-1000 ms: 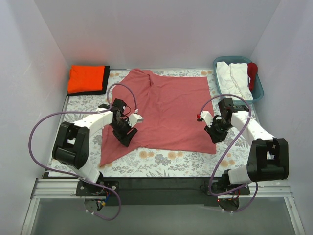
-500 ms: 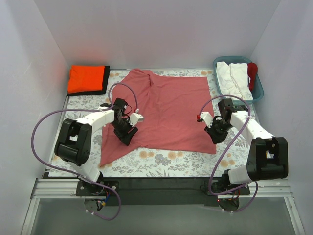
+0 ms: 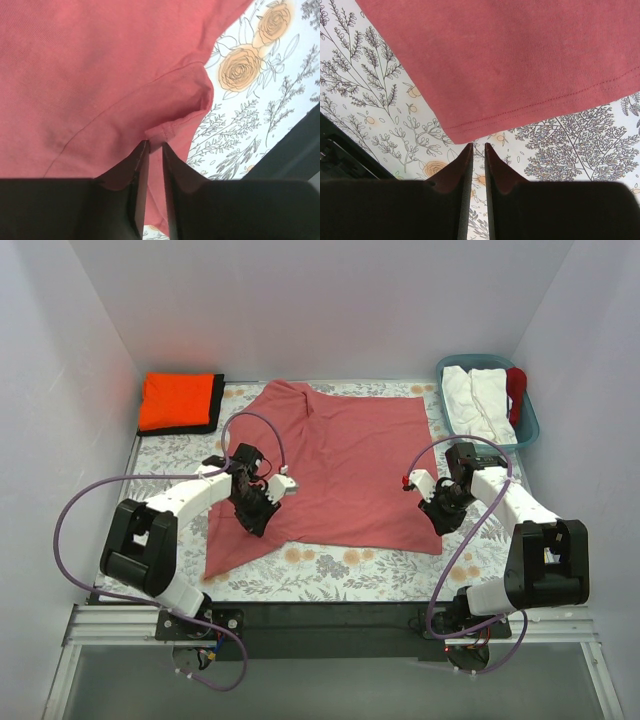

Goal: Fold and stack the t-shirts
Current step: Flatten the tshirt out

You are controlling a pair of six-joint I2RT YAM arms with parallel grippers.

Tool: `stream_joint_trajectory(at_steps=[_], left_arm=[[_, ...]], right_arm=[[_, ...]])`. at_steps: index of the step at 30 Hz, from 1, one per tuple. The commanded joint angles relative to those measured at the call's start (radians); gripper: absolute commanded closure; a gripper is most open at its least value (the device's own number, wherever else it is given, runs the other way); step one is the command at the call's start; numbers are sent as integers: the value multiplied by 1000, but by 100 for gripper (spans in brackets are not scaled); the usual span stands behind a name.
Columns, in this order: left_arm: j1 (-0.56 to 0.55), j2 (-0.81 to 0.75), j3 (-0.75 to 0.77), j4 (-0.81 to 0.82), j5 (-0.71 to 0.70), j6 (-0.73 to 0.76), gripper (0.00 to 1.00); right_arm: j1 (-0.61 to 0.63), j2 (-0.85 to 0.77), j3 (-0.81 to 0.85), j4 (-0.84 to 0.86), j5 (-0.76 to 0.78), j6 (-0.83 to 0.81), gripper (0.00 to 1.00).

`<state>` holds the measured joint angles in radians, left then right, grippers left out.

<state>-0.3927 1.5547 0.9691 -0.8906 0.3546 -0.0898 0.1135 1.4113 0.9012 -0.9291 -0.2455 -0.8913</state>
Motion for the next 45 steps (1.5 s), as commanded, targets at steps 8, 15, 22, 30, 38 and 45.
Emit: stream_joint_trajectory(at_steps=[8, 15, 22, 30, 38, 45], left_arm=[[-142, -82, -20, -119, 76, 31, 100], [-232, -206, 8, -229, 117, 69, 66], [179, -2, 337, -108, 120, -5, 67], [367, 333, 551, 119, -6, -182, 73], [391, 424, 452, 200, -131, -169, 78], [451, 253, 136, 216, -183, -114, 81]], right_arm=[[5, -9, 2, -20, 3, 0, 80], [5, 14, 24, -19, 8, 32, 80], [34, 96, 106, 50, 58, 132, 80], [40, 297, 251, 127, 150, 227, 82], [38, 396, 231, 188, 238, 224, 83], [40, 367, 66, 220, 314, 184, 85]])
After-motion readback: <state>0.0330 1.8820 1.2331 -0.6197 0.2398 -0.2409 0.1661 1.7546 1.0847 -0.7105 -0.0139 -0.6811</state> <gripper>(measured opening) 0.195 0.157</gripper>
